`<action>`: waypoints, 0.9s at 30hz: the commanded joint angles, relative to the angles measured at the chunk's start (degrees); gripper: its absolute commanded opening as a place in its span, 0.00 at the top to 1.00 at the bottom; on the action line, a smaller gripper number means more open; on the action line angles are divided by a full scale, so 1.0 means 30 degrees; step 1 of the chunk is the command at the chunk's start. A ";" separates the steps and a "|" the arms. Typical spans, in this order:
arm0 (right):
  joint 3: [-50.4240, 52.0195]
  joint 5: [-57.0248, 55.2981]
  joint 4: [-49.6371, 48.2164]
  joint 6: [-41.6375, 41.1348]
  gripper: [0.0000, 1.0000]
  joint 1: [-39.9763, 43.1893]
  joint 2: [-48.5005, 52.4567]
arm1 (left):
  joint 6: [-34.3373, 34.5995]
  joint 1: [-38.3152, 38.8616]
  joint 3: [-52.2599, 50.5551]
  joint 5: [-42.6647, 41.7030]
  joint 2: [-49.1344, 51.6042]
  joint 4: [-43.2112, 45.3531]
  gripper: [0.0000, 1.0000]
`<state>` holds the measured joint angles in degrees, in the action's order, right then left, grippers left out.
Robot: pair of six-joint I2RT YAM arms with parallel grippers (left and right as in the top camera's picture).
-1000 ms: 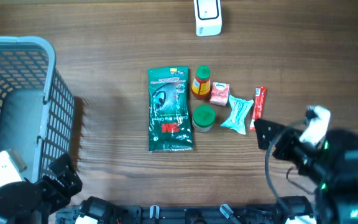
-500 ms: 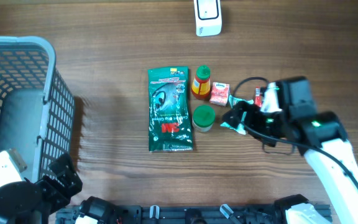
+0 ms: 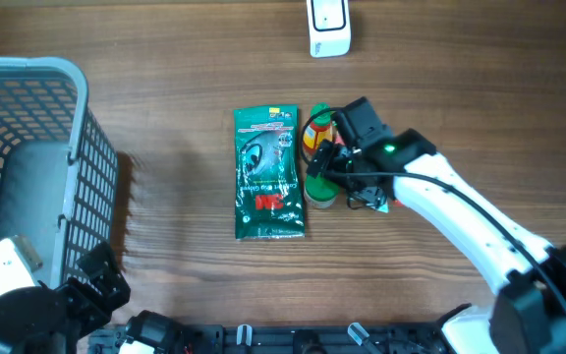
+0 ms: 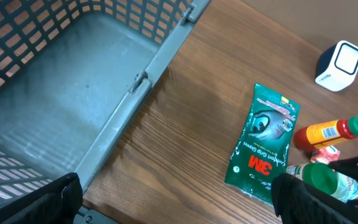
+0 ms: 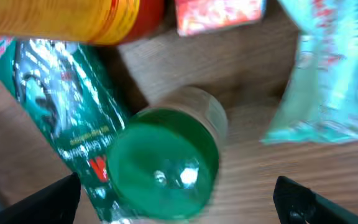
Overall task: Scan the item barcode
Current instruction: 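Move the right gripper over the green-lidded jar, then lower the right gripper and grasp the green-lidded jar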
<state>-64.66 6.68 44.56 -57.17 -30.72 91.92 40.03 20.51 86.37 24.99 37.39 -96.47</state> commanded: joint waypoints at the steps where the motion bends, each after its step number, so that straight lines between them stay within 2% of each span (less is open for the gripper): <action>1: -0.0379 -0.0852 -0.0903 -0.1603 0.00 -0.0211 0.0874 | 0.0313 -0.0117 -0.0022 0.0117 0.0036 -0.0007 0.00; 9: -0.0379 -0.0838 -0.1545 -0.1931 0.01 -0.0641 0.2426 | 0.0313 -0.0117 -0.0022 0.0117 0.0036 -0.0007 0.00; 12: -0.0372 -0.0350 -0.1122 -0.1923 0.16 -0.0954 0.2681 | 0.0313 -0.0117 -0.0022 0.0117 0.0036 -0.0007 0.00; 14: -0.0372 -0.0277 -0.0240 -0.1756 0.32 -0.0903 0.2674 | 0.0313 -0.0117 -0.0022 0.0117 0.0036 -0.0007 0.00; 16: -0.0393 -0.0219 0.0495 -0.0561 0.37 -0.0896 0.2594 | 0.0313 -0.0117 -0.0022 0.0117 0.0036 -0.0007 0.00; 18: -0.0452 -0.0270 0.1107 0.1800 0.38 -0.0787 0.2506 | 0.0313 -0.0117 -0.0022 0.0117 0.0036 -0.0007 0.00; 20: -0.0648 -0.0219 0.1588 0.5967 0.37 -0.0437 0.2397 | 0.0313 -0.0117 -0.0022 0.0117 0.0036 -0.0007 0.00; 21: -0.0962 -0.0219 0.2506 0.9165 0.36 -0.0080 0.2397 | 0.0313 -0.0117 -0.0022 0.0109 0.0036 -0.0007 0.00; 23: -0.1239 -0.0233 0.3490 1.2327 0.35 0.0262 0.2397 | 0.0313 -0.0117 -0.0022 0.0117 0.0036 -0.0007 0.00; 25: -0.1617 -0.0255 0.4546 1.5118 0.26 0.0495 0.2397 | 0.0313 -0.0117 -0.0022 0.0117 0.0036 -0.0007 0.00; 27: -0.2426 -0.0882 0.6025 1.6400 0.13 0.0517 0.2397 | 0.0313 -0.0117 -0.0022 0.0117 0.0036 -0.0007 0.00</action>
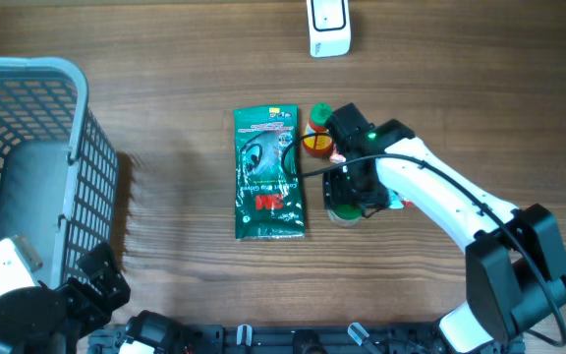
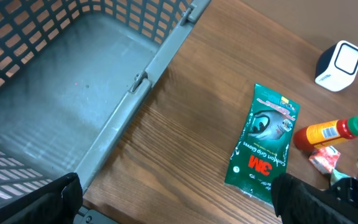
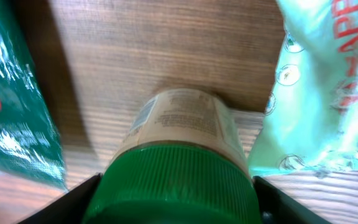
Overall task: Scan the item barcode
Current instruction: 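Lower the right gripper and grasp the green-lidded jar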
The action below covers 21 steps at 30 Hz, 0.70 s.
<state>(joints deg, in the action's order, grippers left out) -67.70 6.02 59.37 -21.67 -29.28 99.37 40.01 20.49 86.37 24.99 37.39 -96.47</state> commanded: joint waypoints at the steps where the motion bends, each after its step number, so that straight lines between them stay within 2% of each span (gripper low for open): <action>1: -0.1872 -0.1100 0.1661 0.4619 0.09 0.0036 -0.0087 | 0.0321 -0.0109 -0.0022 0.0117 0.0036 -0.0007 0.00; 2: -0.2674 -0.1443 0.2390 0.4575 0.01 0.0036 -0.0087 | 0.0321 -0.0109 -0.0022 0.0117 0.0036 -0.0007 0.00; 4: -0.4087 -0.1778 0.3570 0.4342 0.00 0.0036 -0.0087 | 0.0321 -0.0109 -0.0022 0.0117 0.0036 -0.0007 0.00; 7: -0.6827 -0.2084 0.6033 0.0270 0.00 0.0036 -0.0087 | 0.0321 -0.0109 -0.0022 0.0117 0.0036 -0.0007 0.00; 8: -0.7672 -0.2069 0.6681 -0.3031 0.00 0.0044 -0.0087 | 0.0321 -0.0109 -0.0022 0.0117 0.0036 -0.0007 0.00; 11: -0.8269 -0.1370 0.8772 -1.6655 0.00 0.0036 -0.0087 | 0.0313 -0.0109 -0.0022 0.0117 0.0036 -0.0007 0.00; 14: -0.7278 -0.1100 0.8976 -2.3627 0.00 0.0036 -0.0087 | 0.0321 -0.0109 -0.0022 0.0117 0.0036 -0.0007 0.00; 16: -0.6091 -0.0772 0.7876 -2.4640 0.00 0.0036 -0.0080 | 0.0321 -0.0109 -0.0022 0.0117 0.0036 -0.0007 0.00; 21: -0.3089 -0.0729 0.3490 -2.4837 0.00 0.0036 -0.0066 | 0.0321 -0.0109 -0.0022 0.0117 0.0036 -0.0007 0.00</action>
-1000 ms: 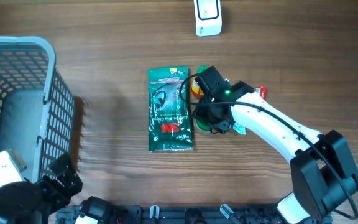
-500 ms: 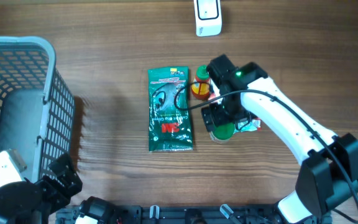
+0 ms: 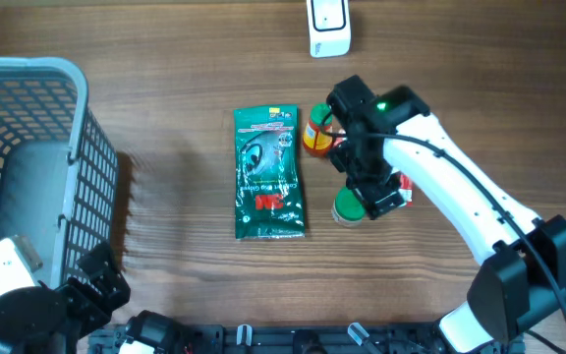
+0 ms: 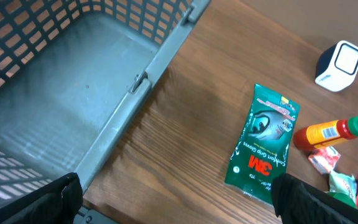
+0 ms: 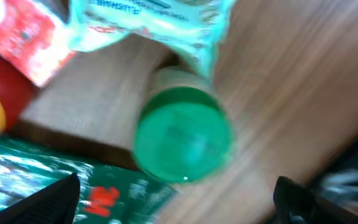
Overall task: Scan the item barcode
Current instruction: 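Lower the right gripper and grasp the green-lidded jar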
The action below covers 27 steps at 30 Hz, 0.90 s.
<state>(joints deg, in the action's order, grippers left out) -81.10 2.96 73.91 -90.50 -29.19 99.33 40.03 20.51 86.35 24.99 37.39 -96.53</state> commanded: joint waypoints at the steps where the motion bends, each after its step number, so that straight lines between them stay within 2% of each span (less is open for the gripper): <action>1: 0.1974 0.0313 -0.2004 -0.1887 0.00 0.0007 -0.0051 | 0.0313 -0.0117 -0.0015 0.0117 0.0036 0.0015 0.00; 6: 0.4218 0.0299 -0.4517 -0.1821 0.00 0.0007 -0.0036 | 0.0313 -0.0117 -0.0015 0.0117 0.0036 0.0015 0.00; 7: 0.4408 0.0299 -0.4736 -0.1814 0.03 0.0007 -0.0036 | 0.0313 -0.0117 -0.0015 0.0117 0.0036 0.0015 0.00; 8: 0.4634 0.0168 -0.5005 -0.1734 0.18 0.0007 -0.0036 | 0.0313 -0.0117 -0.0015 0.0117 0.0036 0.0015 0.00; 9: 0.4707 -0.0022 -0.5064 -0.1545 0.27 0.0007 -0.0036 | 0.0313 -0.0117 -0.0015 0.0117 0.0036 0.0022 0.00; 11: 0.4699 -0.0503 -0.5282 0.0627 0.39 0.0007 -0.0036 | 0.0313 -0.0117 -0.0015 0.0117 0.0036 0.0015 0.00; 15: 0.4437 -0.0357 -0.5384 0.8422 0.43 0.0007 -0.0044 | 0.0313 -0.0117 -0.0015 0.0117 0.0036 0.0015 0.00; 17: 0.3847 0.0423 -0.4983 1.4593 0.39 0.0007 -0.0051 | 0.0313 -0.0117 -0.0015 0.0117 0.0036 0.0015 0.00; 19: 0.3016 0.1960 -0.4000 2.0487 0.28 0.0007 -0.0058 | 0.0313 -0.0117 -0.0015 0.0117 0.0036 0.0015 0.00; 20: 0.2739 0.2302 -0.3475 2.2141 0.26 0.0007 -0.0058 | 0.0313 -0.0117 -0.0015 0.0117 0.0036 0.0015 0.00; 21: 0.2390 0.2186 -0.2790 2.3933 0.17 0.0007 -0.0058 | 0.0313 -0.0117 -0.0015 0.0117 0.0036 0.0015 0.00; 22: 0.2127 0.1741 -0.2543 2.4217 0.10 0.0007 -0.0058 | 0.0313 -0.0117 -0.0015 0.0109 0.0036 0.0015 0.00; 25: 0.1217 0.1668 -0.1887 2.4647 0.06 0.0007 -0.0058 | 0.0313 -0.0117 -0.0015 0.0117 0.0036 0.0015 0.00; 26: 0.0386 0.1610 -0.1362 2.4363 0.01 0.0007 -0.0058 | 0.0313 -0.0117 -0.0015 0.0117 0.0036 0.0022 0.00; 27: -0.0109 0.1603 -0.1020 2.3431 0.00 0.0007 -0.0058 | 0.0313 -0.0117 -0.0015 0.0117 0.0036 0.0015 0.00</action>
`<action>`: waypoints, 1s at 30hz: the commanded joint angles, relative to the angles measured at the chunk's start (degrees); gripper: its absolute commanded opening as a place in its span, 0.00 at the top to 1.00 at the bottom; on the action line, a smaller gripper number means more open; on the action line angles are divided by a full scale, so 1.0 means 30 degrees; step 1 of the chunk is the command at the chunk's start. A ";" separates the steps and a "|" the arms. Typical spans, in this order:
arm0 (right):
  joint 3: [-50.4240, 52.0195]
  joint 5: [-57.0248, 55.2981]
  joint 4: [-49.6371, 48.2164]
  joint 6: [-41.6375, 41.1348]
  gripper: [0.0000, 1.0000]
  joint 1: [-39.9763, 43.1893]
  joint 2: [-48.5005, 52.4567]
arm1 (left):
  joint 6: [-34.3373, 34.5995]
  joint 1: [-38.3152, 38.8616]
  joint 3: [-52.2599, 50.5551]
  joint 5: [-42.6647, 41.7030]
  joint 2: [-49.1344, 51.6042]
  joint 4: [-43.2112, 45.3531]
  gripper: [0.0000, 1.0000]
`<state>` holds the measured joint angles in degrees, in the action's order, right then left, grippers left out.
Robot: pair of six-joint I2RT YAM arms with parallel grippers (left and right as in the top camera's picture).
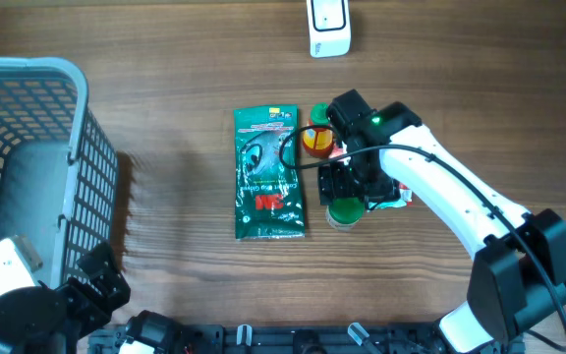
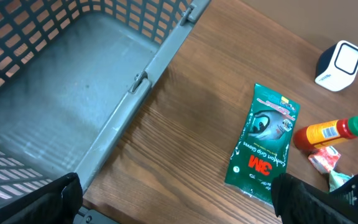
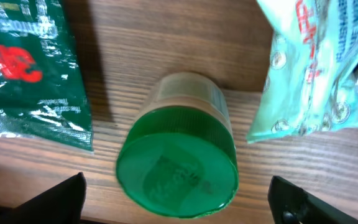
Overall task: Scan the item barcode
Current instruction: 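Lower the right gripper and grasp the green-lidded jar, then lift the jar and carry it up to the white scanner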
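A jar with a green lid (image 3: 178, 165) stands upright on the wooden table, seen from above between the green 3M packet (image 3: 27, 68) and a pale green packet (image 3: 309, 68). My right gripper (image 3: 178, 208) hangs open just above the jar (image 1: 344, 209), one finger on each side of the lid, apart from it. The white scanner (image 1: 328, 27) stands at the far edge. My left gripper (image 2: 180, 199) is open by the grey basket (image 2: 61, 81), holding nothing. No barcode shows on the jar.
An orange bottle with a red cap (image 1: 314, 138) lies just beyond the jar, beside a small red packet (image 2: 323, 158). The 3M packet (image 1: 268, 174) lies flat at mid table. The tall basket (image 1: 28, 167) fills the left side.
My right wrist has turned and come back over the jar, so the lid now sits centred between the open fingers. The jar stands where it did. The left arm has not moved.
First the jar stood against the 3M packet with my right gripper open over it. Then the gripper was low around the lid, and the jar stood further right and nearer. After that the gripper was off to one side; now it hangs open above the jar.
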<state>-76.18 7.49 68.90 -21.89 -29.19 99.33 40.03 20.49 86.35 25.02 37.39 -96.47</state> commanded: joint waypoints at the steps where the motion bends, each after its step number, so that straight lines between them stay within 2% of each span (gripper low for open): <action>1: -0.2426 0.0117 0.1253 -0.1217 0.00 0.0007 -0.0058 | 0.0313 -0.0109 -0.0015 0.0109 0.0036 -0.0007 0.00; 3: -0.3111 0.0102 0.2135 -0.7082 0.00 0.0007 -0.0073 | 0.0313 -0.0109 -0.0015 0.0109 0.0036 -0.0007 0.00; 5: -0.2747 0.0073 0.3446 -1.4746 0.00 -0.0095 -0.0073 | 0.0313 -0.0109 -0.0015 0.0109 0.0036 -0.0007 0.00; 7: -0.2098 -0.0852 0.3512 -1.8578 0.00 -0.0452 -0.0073 | 0.0313 -0.0109 -0.0015 0.0109 0.0036 -0.0007 0.00; 9: -0.1173 -0.1530 0.2674 -2.1070 0.00 -0.0670 -0.0066 | 0.0313 -0.0109 -0.0015 0.0109 0.0036 -0.0007 0.00; 15: 0.2069 -0.1392 -0.2463 -2.3780 0.00 -0.0692 -0.0015 | 0.0313 -0.0109 -0.0015 0.0109 0.0036 -0.0007 0.00; 17: 0.3177 -0.1326 -0.4138 -2.3780 0.00 -0.0699 0.0000 | 0.0306 -0.0109 -0.0015 0.0109 0.0036 -0.0007 0.00; 23: 0.5399 -0.0947 -0.6448 -2.3751 0.01 -0.0692 0.0219 | 0.0313 -0.0109 -0.0015 0.0109 0.0036 -0.0007 0.00; 25: 0.5865 -0.0532 -0.6892 -2.3737 0.13 -0.0692 0.0233 | 0.0313 -0.0109 -0.0015 0.0109 0.0036 0.0000 0.00; 27: 0.5945 -0.0488 -0.6972 -2.3584 0.18 -0.0692 0.0233 | 0.0313 -0.0109 -0.0015 0.0109 0.0036 -0.0007 0.00; 30: 0.5945 -0.0415 -0.7475 -2.2119 0.35 -0.0692 0.0233 | 0.0313 -0.0109 -0.0015 0.0109 0.0036 -0.0007 0.00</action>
<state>-58.63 5.48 47.27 -91.53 -31.20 99.33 40.03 20.49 86.32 24.99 37.39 -96.49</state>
